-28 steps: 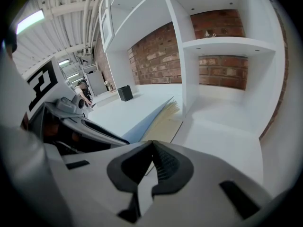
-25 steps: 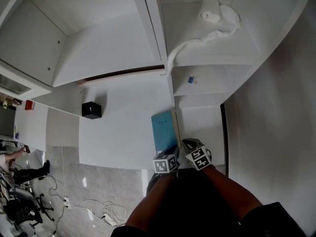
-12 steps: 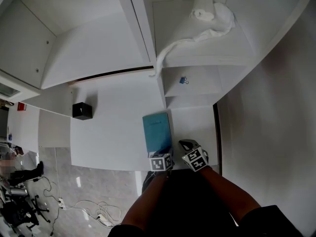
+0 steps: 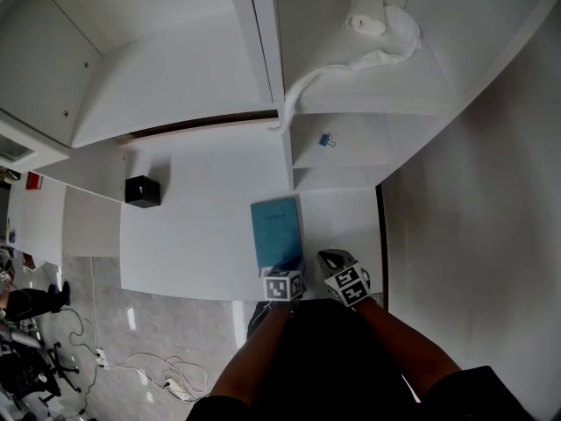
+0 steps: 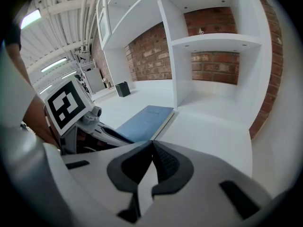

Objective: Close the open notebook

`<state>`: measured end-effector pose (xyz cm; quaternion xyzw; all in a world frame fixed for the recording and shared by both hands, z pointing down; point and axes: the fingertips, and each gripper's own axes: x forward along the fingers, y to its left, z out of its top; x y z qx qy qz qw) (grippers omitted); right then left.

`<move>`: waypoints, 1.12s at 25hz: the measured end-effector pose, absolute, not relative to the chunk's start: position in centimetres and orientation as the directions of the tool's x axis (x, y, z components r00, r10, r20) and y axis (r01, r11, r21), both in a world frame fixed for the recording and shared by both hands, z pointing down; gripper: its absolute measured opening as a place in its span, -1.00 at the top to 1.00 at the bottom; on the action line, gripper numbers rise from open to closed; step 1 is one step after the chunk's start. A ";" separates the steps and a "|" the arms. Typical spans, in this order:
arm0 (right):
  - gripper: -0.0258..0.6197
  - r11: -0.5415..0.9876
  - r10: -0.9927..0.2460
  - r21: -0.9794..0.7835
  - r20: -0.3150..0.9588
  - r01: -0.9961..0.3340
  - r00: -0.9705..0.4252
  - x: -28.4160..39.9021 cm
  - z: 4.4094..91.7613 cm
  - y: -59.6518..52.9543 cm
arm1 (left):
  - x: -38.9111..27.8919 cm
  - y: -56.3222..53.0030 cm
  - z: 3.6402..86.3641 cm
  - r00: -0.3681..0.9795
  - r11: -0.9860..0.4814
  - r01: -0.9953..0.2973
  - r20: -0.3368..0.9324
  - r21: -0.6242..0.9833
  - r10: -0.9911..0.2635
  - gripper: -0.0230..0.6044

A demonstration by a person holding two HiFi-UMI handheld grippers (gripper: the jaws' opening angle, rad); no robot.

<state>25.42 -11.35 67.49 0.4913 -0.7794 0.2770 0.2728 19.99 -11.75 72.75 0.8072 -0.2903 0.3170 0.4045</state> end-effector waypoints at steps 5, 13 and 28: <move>0.92 0.327 -0.638 -0.197 0.675 -0.924 -0.370 25.4 65.3 -11.8 | 19.9 -12.4 69.3 0.693 -0.510 -0.691 0.669 0.512 -0.267 0.73; 0.92 0.280 -0.746 -0.210 0.567 -0.937 -0.351 25.0 57.5 -14.0 | 16.2 -13.8 60.2 0.758 -0.533 -0.650 0.512 0.542 -0.404 0.73; 0.92 0.228 -0.889 -0.111 0.382 -0.967 -0.253 19.3 41.5 -15.2 | -1.1 -17.8 40.1 0.690 -0.616 -0.724 0.289 0.311 -0.664 0.89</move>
